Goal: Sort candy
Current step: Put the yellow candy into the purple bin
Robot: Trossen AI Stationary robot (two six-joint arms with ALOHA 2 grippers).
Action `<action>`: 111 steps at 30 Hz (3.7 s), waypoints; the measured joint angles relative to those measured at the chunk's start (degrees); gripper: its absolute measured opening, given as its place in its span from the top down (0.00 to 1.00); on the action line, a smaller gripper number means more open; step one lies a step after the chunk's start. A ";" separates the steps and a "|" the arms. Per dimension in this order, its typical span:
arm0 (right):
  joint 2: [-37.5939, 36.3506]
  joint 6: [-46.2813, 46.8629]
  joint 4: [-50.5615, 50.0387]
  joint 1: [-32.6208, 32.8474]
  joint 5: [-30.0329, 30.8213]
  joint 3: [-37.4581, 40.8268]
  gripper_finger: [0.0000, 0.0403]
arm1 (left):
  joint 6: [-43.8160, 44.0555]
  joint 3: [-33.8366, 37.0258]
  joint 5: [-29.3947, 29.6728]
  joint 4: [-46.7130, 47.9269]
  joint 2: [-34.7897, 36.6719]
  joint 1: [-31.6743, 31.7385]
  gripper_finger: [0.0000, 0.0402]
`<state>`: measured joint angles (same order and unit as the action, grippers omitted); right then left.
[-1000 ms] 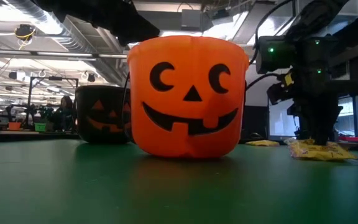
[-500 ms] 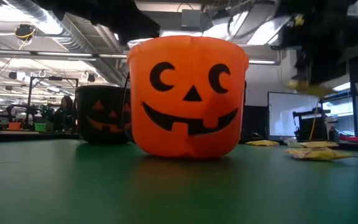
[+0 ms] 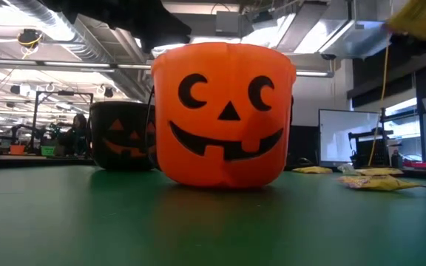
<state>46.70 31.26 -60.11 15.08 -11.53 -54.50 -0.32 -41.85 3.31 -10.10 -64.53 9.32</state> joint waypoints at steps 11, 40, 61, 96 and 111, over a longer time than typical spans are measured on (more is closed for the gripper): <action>8.25 17.99 5.15 26.46 7.67 0.02 0.99 | 3.13 0.00 0.76 -0.01 0.00 0.02 0.63; 12.18 13.84 7.94 21.36 19.85 -0.59 0.59 | 4.29 0.00 3.07 0.14 0.00 -2.60 0.63; 36.19 -16.30 11.54 -6.44 8.77 -0.59 0.35 | 3.15 0.00 3.48 0.43 0.00 -2.60 0.63; 28.84 -21.48 35.85 -15.81 -0.02 23.32 0.34 | 4.34 0.00 4.51 0.47 0.00 -2.60 0.63; 32.26 -21.13 26.00 -15.94 16.55 18.81 0.34 | 4.38 0.00 4.57 0.63 0.00 -2.60 0.63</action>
<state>78.96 10.13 -34.12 -0.86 5.02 -35.69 4.05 -41.85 7.87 -9.47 -64.53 6.72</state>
